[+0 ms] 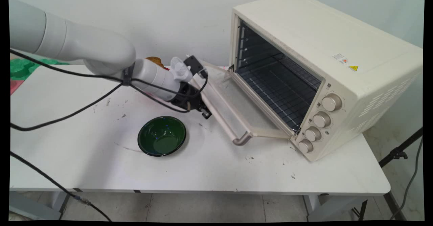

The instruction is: Close the oven

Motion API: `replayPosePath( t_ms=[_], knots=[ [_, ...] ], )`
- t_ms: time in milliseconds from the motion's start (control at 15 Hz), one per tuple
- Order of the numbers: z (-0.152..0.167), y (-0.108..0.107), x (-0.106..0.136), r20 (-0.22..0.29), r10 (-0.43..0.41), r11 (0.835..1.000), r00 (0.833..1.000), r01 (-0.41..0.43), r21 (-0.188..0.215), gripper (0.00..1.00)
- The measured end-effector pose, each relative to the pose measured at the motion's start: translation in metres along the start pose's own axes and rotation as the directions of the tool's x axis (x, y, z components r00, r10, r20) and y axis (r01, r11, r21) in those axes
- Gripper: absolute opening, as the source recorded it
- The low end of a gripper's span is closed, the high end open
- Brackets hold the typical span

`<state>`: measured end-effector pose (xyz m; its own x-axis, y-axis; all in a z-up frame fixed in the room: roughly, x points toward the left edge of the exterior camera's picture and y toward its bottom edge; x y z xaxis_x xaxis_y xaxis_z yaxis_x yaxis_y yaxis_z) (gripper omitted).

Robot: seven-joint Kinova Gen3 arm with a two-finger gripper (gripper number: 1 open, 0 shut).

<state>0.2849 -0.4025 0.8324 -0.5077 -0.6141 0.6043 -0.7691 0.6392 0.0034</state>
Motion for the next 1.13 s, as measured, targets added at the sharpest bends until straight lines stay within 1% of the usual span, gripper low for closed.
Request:
replayPosePath(
  t_ms=[667, 1133],
  knots=[
    [-0.032, 0.005, 0.061, -0.101, -0.012, 1.0, 0.995, 0.011, -0.016, 0.0],
    [-0.054, 0.005, 0.088, -0.14, -0.004, 1.0, 0.99, 0.0, -0.027, 0.0]
  ],
)
